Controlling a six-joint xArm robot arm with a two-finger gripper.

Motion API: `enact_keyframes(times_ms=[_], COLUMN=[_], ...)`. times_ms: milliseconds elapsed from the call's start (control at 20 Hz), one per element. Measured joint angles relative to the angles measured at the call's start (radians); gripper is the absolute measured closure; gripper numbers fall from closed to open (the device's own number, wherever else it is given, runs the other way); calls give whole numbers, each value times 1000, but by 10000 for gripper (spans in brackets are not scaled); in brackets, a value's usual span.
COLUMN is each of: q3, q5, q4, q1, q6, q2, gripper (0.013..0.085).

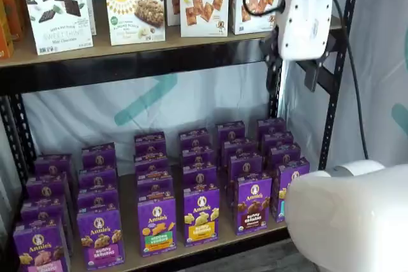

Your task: Pick up the purple box with a brown patch in the center, on the bottom shelf, the fifth box from the left

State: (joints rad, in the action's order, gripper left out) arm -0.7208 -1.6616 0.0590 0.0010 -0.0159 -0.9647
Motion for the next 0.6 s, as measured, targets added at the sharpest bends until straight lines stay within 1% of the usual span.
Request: enact_keyframes(times_ms=[250,400,600], q3=[115,189,283], q5=[96,170,277], q4=[-31,-24,-42], q1=[12,-1,-13], q6=[-7,7,18], q2=[-17,-27,-26], gripper=[130,130,130])
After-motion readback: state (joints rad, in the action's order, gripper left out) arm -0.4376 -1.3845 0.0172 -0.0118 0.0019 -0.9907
